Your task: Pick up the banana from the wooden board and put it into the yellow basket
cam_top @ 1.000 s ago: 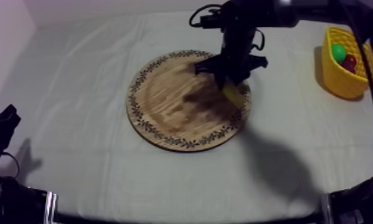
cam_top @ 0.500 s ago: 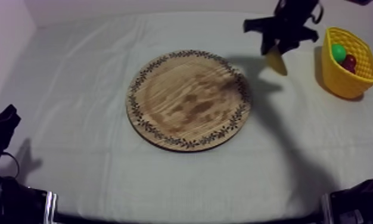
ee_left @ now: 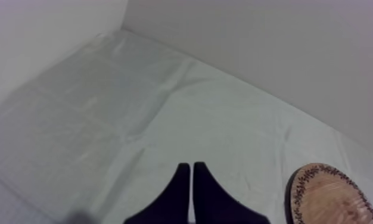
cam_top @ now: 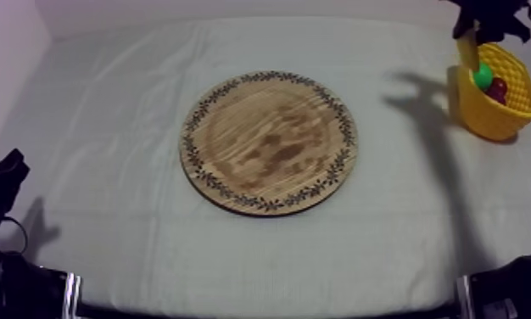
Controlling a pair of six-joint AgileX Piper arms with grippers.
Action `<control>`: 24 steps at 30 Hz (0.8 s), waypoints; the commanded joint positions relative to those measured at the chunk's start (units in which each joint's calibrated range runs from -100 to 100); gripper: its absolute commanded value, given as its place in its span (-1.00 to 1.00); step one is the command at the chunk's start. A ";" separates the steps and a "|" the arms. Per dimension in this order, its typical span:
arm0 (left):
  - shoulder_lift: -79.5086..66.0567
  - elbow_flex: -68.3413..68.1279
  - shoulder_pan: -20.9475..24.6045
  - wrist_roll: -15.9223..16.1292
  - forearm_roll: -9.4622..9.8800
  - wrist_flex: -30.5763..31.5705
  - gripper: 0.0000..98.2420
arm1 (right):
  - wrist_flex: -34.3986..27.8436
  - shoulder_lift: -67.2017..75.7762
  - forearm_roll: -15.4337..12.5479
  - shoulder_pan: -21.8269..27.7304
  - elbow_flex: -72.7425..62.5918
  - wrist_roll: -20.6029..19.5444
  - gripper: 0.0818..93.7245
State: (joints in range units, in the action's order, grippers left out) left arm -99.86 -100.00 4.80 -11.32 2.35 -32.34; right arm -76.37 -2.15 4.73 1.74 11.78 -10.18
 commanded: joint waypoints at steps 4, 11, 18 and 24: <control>0.04 0.00 0.01 0.02 0.02 0.00 -1.00 | 0.14 -1.64 0.21 3.58 -1.70 0.15 -0.47; 0.04 0.00 0.01 0.02 0.02 0.00 -1.00 | 0.83 -5.38 1.02 6.56 -3.58 -0.18 -0.45; 0.04 0.00 0.01 0.02 0.02 0.00 -1.00 | 1.51 -10.07 1.85 9.38 -5.92 -0.53 -0.37; 0.04 0.00 0.01 0.02 0.02 0.00 -1.00 | 0.49 -12.11 2.23 10.53 -7.23 -0.76 -0.03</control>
State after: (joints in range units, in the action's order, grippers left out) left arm -99.86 -100.00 4.80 -11.32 2.35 -32.34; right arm -75.30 -14.28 6.99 12.25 4.76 -11.13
